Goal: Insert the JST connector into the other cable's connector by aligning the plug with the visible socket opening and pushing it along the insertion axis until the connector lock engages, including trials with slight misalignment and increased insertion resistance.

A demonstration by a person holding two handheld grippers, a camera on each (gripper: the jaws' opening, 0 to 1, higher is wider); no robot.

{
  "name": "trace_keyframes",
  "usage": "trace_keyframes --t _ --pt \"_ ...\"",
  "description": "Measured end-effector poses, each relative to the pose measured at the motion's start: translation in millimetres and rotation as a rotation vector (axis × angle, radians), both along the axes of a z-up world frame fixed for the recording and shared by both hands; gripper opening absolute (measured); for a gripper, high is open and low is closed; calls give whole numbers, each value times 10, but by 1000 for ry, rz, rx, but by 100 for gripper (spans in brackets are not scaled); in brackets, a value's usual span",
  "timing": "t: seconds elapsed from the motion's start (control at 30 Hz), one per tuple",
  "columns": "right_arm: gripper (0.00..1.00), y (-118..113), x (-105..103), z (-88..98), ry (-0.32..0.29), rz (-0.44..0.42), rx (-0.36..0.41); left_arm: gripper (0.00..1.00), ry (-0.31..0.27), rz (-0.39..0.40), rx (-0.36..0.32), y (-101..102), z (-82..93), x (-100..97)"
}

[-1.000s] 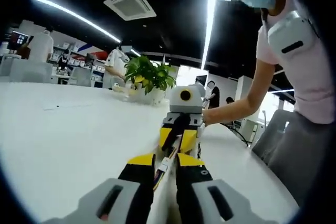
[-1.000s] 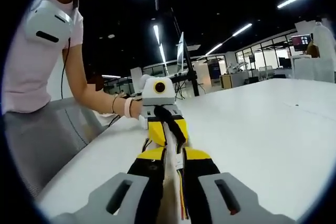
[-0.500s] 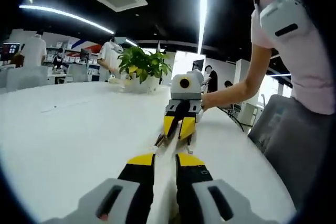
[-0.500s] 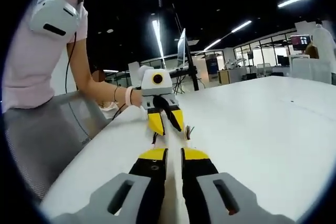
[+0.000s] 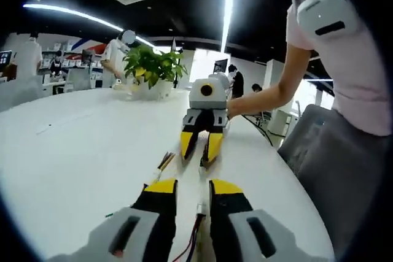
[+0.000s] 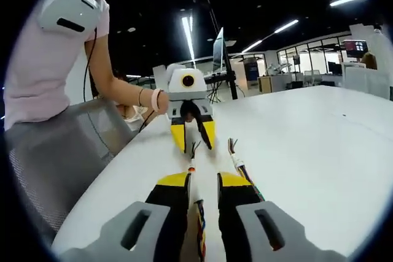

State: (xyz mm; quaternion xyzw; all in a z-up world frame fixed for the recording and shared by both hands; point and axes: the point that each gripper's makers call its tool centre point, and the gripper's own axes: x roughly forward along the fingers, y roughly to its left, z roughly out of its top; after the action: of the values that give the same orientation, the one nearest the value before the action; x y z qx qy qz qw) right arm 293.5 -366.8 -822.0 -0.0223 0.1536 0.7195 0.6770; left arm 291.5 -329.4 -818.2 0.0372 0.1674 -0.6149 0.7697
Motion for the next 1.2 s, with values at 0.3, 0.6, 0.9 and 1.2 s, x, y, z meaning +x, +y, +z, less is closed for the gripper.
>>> trace_keyframes --t 0.3,0.6,0.9,1.2 --pt "15 -42 -135 -147 -35 49 -69 15 0 -25 22 -9 -49 -127" --pt "11 -116 -118 -157 -48 29 -84 12 -34 24 15 32 -102 -99" --pt "8 -112 -92 -197 -56 -1 -90 8 -65 25 62 77 -181 -110" --pt "6 -91 -73 -210 -68 -17 -86 5 -43 47 37 100 -260 -90"
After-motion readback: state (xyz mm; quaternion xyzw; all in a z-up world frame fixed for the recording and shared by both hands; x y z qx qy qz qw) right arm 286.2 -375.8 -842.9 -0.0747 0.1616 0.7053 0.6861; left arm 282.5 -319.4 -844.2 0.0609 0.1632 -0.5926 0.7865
